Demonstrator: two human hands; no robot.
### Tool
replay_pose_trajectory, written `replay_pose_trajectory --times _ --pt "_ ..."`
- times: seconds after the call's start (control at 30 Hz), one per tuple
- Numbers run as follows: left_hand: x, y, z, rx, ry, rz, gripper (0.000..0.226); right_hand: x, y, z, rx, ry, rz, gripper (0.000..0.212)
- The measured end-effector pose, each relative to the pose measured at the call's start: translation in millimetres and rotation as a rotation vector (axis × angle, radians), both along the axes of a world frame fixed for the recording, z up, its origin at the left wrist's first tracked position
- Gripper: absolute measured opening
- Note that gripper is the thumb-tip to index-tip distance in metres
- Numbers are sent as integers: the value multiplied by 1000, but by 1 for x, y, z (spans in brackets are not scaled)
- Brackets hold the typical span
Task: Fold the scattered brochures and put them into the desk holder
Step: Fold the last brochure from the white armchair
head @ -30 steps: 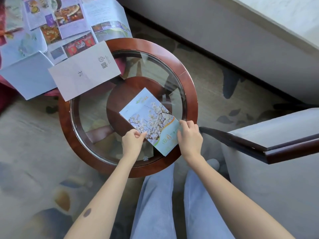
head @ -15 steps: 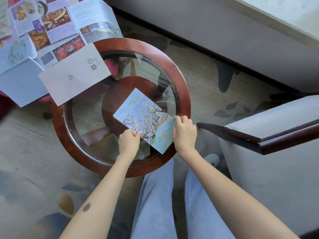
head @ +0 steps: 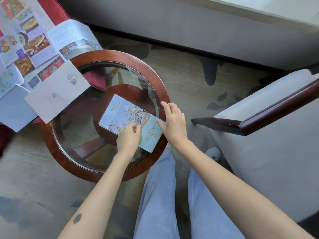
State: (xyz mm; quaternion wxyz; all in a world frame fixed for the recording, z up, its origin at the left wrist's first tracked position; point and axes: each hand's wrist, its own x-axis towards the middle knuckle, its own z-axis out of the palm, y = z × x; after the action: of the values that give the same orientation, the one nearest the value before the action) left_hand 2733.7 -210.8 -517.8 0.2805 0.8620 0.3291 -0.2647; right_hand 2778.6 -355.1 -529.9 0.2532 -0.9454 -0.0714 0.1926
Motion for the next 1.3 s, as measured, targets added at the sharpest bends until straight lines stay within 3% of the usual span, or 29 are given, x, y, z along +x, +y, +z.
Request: replay_pose_trajectory --times 0.3,0.5,0.8,0.97,1.07,1.3 --pt "72 -127 64 -196 -319 -184 23 30 -129 76 304 -187 -321 51" --pt "96 -263 92 -291 -354 -471 25 22 -290 103 264 -319 -716 45" --pt "101 -476 106 -334 -320 -887 28 -61 -524 106 151 -427 -1283 37" --pt "109 -586 113 -314 -438 -1149 32 -73 -633 111 215 -529 -1617 33" --pt "123 -648 122 -357 -519 -1183 27 -64 -682 116 304 -575 -1714 36" --pt "168 -761 147 -435 -635 -1057 50 -35 -736 121 491 -699 -1714 45"
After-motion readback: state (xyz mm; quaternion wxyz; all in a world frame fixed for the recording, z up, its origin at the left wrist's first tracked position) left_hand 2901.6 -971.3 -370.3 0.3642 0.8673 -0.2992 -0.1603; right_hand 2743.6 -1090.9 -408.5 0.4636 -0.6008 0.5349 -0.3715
